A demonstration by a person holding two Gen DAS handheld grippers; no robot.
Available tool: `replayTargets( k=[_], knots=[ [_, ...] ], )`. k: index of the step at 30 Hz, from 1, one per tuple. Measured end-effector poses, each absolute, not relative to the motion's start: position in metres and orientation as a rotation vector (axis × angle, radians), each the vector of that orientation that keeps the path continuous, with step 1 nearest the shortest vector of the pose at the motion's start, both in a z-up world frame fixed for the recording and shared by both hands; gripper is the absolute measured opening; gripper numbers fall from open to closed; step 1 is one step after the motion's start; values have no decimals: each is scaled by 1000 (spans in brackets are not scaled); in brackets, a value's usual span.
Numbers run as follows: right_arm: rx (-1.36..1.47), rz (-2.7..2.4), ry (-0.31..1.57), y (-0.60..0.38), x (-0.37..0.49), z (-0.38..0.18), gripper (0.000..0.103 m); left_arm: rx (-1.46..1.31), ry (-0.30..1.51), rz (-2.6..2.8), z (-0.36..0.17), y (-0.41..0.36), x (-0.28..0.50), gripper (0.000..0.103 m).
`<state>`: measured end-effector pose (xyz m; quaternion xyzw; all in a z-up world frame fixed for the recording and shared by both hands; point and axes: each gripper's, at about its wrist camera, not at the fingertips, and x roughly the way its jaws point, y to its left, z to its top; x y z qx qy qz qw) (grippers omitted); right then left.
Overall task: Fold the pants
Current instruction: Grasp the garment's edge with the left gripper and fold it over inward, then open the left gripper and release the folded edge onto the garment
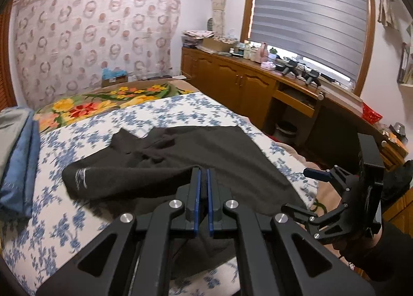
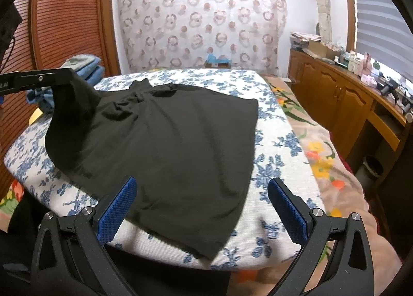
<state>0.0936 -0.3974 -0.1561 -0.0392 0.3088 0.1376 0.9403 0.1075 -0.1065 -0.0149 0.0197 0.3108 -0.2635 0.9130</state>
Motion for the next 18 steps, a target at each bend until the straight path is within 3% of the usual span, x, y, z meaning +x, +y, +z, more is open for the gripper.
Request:
replayTargets(
  k=[7,10,13,18],
  knots=[
    [-57,271,620,-411,89,-153,103,71,676,-555,-20,-126,110,1],
    [-54,269,619,-412,89,-154,103,74,701,-523,-26,-123,109,6],
    [-53,269,620,-413,89,-154,103,88,698,-491,-28,-116,103,15],
    [-49,273,621,-414,88,-154,103,83,653,-458,-22,-95,95,47]
  ],
)
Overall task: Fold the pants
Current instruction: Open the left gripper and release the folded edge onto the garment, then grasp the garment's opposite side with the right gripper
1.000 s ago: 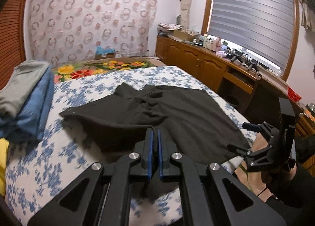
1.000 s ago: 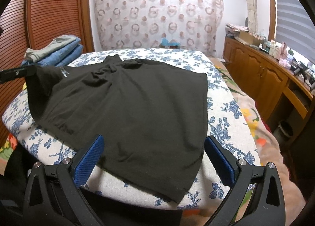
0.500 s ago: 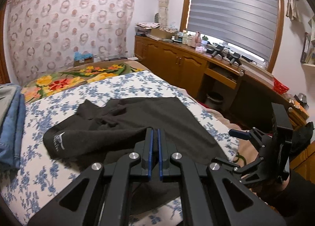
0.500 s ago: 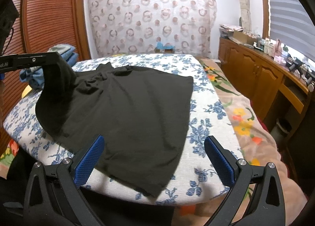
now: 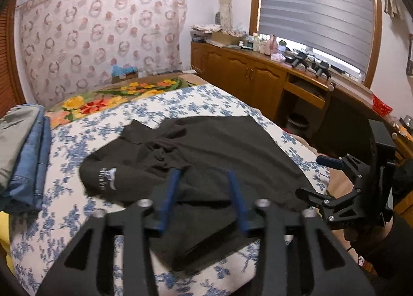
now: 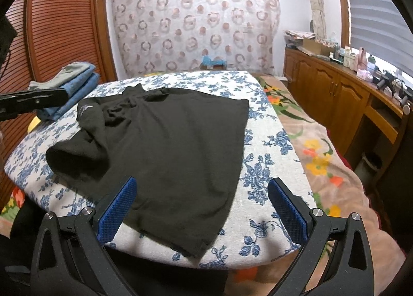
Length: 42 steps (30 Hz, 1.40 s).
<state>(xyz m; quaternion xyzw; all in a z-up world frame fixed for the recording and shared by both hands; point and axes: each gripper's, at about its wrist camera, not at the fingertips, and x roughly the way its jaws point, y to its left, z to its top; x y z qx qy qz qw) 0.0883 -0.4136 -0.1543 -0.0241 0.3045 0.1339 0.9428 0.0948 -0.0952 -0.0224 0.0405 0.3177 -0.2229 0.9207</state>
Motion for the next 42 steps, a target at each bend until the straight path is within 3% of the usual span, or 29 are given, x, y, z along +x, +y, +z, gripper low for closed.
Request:
replayTargets(
  k=[3,19,25,35,42],
  knots=[
    [-55,279,620,-410,88,-154,103,62,660,-446,-25,-81,94,61],
    [-74,369,620,-376,91,-145,95,19,850,-361,-93,-45,94,61],
    [-80,423,619,-363,93,-139,82,11,871,-350,-106,-42,87,61],
    [-106,513,643,-333,104,-137,47,-14,816,-340,-108,-37,79,61],
    [-105,574,699,-312,121,-147,42,-19,797,-337,-108,-36,77,61]
  ],
)
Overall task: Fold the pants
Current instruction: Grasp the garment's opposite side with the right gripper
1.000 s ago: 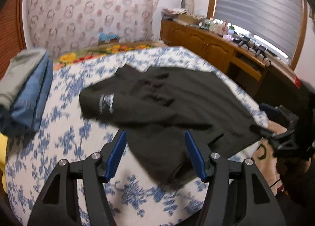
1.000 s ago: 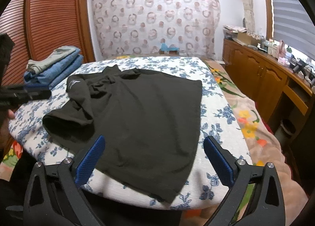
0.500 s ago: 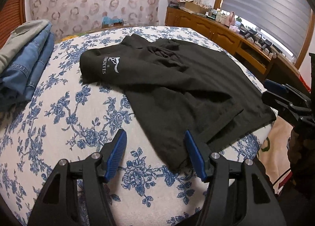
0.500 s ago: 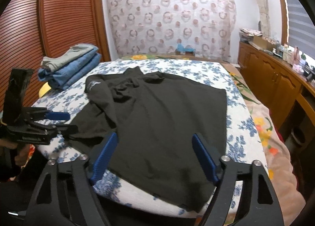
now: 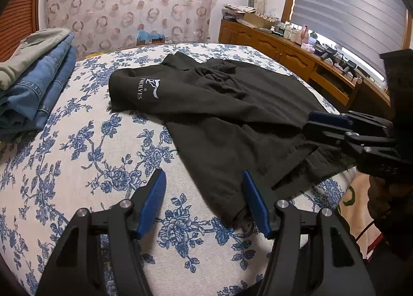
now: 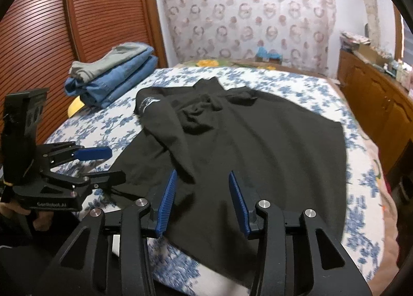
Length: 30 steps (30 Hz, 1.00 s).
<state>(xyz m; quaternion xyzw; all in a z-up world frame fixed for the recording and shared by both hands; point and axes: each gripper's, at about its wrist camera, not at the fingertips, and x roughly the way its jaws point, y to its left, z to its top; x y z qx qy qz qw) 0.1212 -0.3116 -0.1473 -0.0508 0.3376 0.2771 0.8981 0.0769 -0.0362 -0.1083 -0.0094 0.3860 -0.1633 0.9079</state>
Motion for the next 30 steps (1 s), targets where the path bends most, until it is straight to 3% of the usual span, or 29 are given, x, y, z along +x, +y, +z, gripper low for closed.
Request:
replayTargets(
  k=[7,10,12,14,30],
  knots=[
    [-106,597,760,-300,134,-162,39,-19,786,-332,-108,-38,76,61],
    [-107,604,769,-300,136,-164,27,-20,782,-331,-108,-38,75,61],
    [-111,624,775,-299,135,-164,8,-19,780,-330,-108,-38,75,61],
    [-131,645,774,-296,133,-164,4,-20,778,-328,-108,-38,74,61],
    [-182,641,615,-295,108,-127,0,-100,753,-287,-93,-24,70,61]
  ],
)
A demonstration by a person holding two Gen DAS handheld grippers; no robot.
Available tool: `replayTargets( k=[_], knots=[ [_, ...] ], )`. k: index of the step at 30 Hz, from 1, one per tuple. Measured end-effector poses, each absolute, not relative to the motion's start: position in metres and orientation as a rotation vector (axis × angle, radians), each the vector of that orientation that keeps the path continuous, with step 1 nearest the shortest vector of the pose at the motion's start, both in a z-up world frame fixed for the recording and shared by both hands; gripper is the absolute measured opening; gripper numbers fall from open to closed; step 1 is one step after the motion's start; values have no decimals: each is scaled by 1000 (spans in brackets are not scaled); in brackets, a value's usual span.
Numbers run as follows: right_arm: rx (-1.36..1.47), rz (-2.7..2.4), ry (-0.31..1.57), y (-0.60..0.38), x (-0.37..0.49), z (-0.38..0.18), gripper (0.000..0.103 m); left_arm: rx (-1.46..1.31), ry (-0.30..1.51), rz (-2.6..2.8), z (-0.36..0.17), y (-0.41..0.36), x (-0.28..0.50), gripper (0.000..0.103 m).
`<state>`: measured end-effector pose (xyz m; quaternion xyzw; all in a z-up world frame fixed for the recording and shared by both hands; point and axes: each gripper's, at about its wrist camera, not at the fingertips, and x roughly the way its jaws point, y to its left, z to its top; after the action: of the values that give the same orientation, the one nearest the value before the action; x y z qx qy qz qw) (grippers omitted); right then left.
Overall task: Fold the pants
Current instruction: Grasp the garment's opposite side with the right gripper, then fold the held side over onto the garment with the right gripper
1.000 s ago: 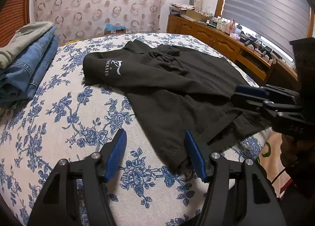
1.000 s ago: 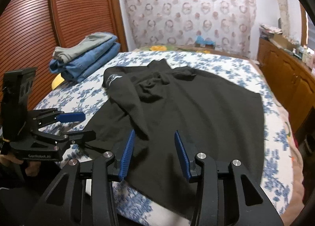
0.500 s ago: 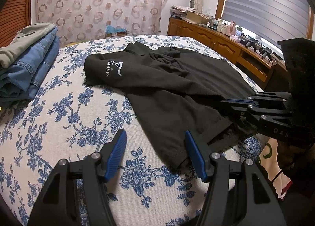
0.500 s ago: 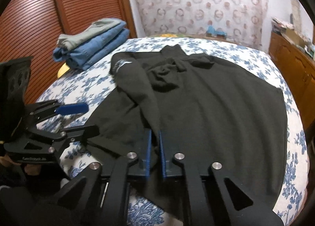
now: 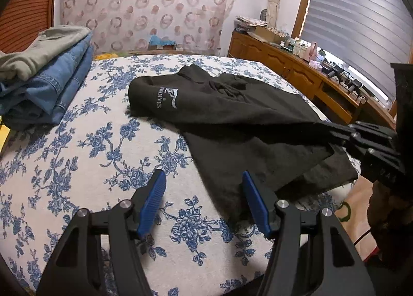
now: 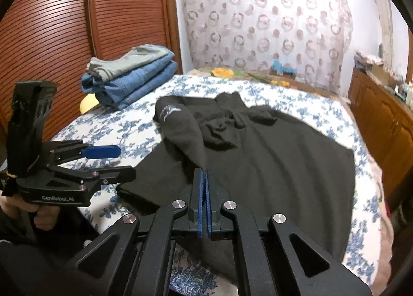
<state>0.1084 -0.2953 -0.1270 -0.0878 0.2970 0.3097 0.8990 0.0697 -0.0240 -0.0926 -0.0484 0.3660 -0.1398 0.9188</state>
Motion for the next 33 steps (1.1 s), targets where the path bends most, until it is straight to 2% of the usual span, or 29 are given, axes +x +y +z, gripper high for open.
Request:
replayTargets(
  k=[9,15,16,18,20,25,28,29,30,33],
  knots=[
    [-212,590,519,-311,98,-99,0,-73,740,-291,-91,-30,70,61],
    [-154,609,599,-315,113,-120,0,-63,775,-263,-99,-28,74,61],
    [-157,607,615,-312,116,-125,2,-63,782,-259,-101,-27,75,61],
    [-158,612,635,-309,118,-132,18,-67,787,-258,-103,-26,75,61],
    [-160,630,657,-305,121,-140,26,-68,792,-257,-105,-25,75,61],
    [-174,632,726,-295,132,-158,29,-63,799,-255,-107,-25,76,61],
    [-164,641,748,-294,137,-163,25,-64,796,-255,-108,-25,77,61],
    [-163,647,752,-293,138,-164,9,-64,795,-255,-109,-24,76,61],
    [-164,658,756,-292,138,-164,3,-65,793,-254,-109,-24,76,61],
    [-194,670,698,-290,129,-156,0,-70,780,-254,-107,-23,74,61]
  ],
)
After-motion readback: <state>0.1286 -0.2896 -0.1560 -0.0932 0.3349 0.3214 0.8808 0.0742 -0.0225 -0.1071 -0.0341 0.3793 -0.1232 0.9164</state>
